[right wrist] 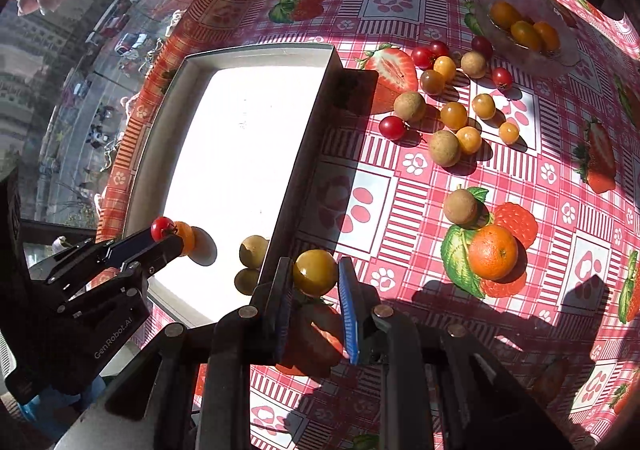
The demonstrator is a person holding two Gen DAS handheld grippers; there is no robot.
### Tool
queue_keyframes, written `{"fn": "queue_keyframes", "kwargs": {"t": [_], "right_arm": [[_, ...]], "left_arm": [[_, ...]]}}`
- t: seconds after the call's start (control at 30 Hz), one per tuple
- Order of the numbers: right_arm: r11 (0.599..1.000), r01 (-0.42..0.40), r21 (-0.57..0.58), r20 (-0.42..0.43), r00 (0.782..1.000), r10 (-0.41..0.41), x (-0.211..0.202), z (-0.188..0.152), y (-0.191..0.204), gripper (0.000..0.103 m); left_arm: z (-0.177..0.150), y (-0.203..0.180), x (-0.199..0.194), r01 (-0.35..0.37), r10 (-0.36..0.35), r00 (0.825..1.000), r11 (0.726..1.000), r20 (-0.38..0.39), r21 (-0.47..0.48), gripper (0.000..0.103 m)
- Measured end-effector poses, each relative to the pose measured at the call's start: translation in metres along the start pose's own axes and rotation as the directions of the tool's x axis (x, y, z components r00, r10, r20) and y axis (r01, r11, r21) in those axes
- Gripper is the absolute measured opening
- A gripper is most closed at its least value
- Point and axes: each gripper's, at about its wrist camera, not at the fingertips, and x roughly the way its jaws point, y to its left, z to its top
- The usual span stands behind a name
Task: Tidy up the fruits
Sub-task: 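Carry both cherry tomatoes over the white tray, then open the left tool to release the red tomato while the right tool releases the yellow one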
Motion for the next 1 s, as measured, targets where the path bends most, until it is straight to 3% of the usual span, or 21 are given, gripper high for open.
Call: {"fn": "queue_keyframes", "kwargs": {"t": [0.27,0.47,0.73,1.0], "right_arm": [[0.990,-0.017,-0.140,-0.056,0.998,0.010,0.035,0.019,0.066,0.024],[0.973,0.005,-0.229,-0.116,0.993,-0.032,0.071,0.026,0.097,0.024],[0.958,0.060,-0.281,-0.159,0.981,-0.108,0.104,0.032,0.106,0.025],[0.947,0.070,-0.315,-0.170,0.977,-0.128,0.112,0.034,0.111,0.028]], "left_arm": [[-0.012,0.056,0.012,-0.065,0.064,0.998,0.994,-0.015,-0.085,0.023],[-0.019,0.072,0.033,-0.072,0.067,0.996,0.993,-0.059,-0.096,0.023],[-0.025,0.069,0.050,-0.070,0.063,0.994,0.995,-0.089,-0.076,0.023],[-0.024,0.069,0.051,-0.073,0.067,0.993,0.995,-0.096,-0.065,0.025]]}}
